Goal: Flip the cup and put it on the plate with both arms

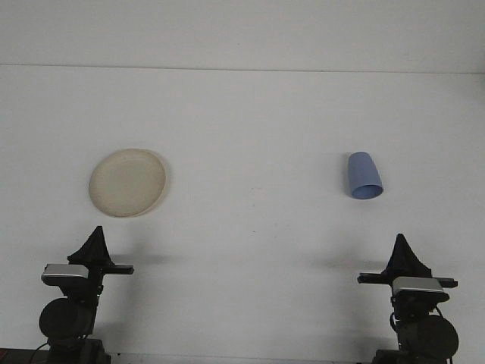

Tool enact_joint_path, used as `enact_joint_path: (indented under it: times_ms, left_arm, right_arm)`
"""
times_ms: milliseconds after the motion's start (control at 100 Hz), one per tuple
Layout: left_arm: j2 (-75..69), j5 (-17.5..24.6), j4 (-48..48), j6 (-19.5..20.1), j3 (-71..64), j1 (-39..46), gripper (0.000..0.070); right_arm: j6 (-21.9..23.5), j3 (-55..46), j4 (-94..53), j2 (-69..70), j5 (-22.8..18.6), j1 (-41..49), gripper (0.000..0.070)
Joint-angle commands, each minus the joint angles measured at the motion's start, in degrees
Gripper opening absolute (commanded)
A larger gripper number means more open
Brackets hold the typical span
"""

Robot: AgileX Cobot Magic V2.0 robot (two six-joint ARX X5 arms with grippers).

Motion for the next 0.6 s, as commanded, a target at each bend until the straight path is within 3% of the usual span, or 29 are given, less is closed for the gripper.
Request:
enact_joint_path:
  times_ms: [0, 590]
  left_arm:
    - [-0.1, 0.2, 0.6, -0.1, -1.2, 0.0, 0.0012]
    - [-0.1, 0.2, 0.6, -0.1, -1.2, 0.0, 0.0013]
  right_arm:
    - [0.8, 2.7, -1.7, 0.3, 0.0, 0.0, 0.0]
    - [0.4, 35.1, -31.9, 28.3, 0.0, 0.0, 0.0]
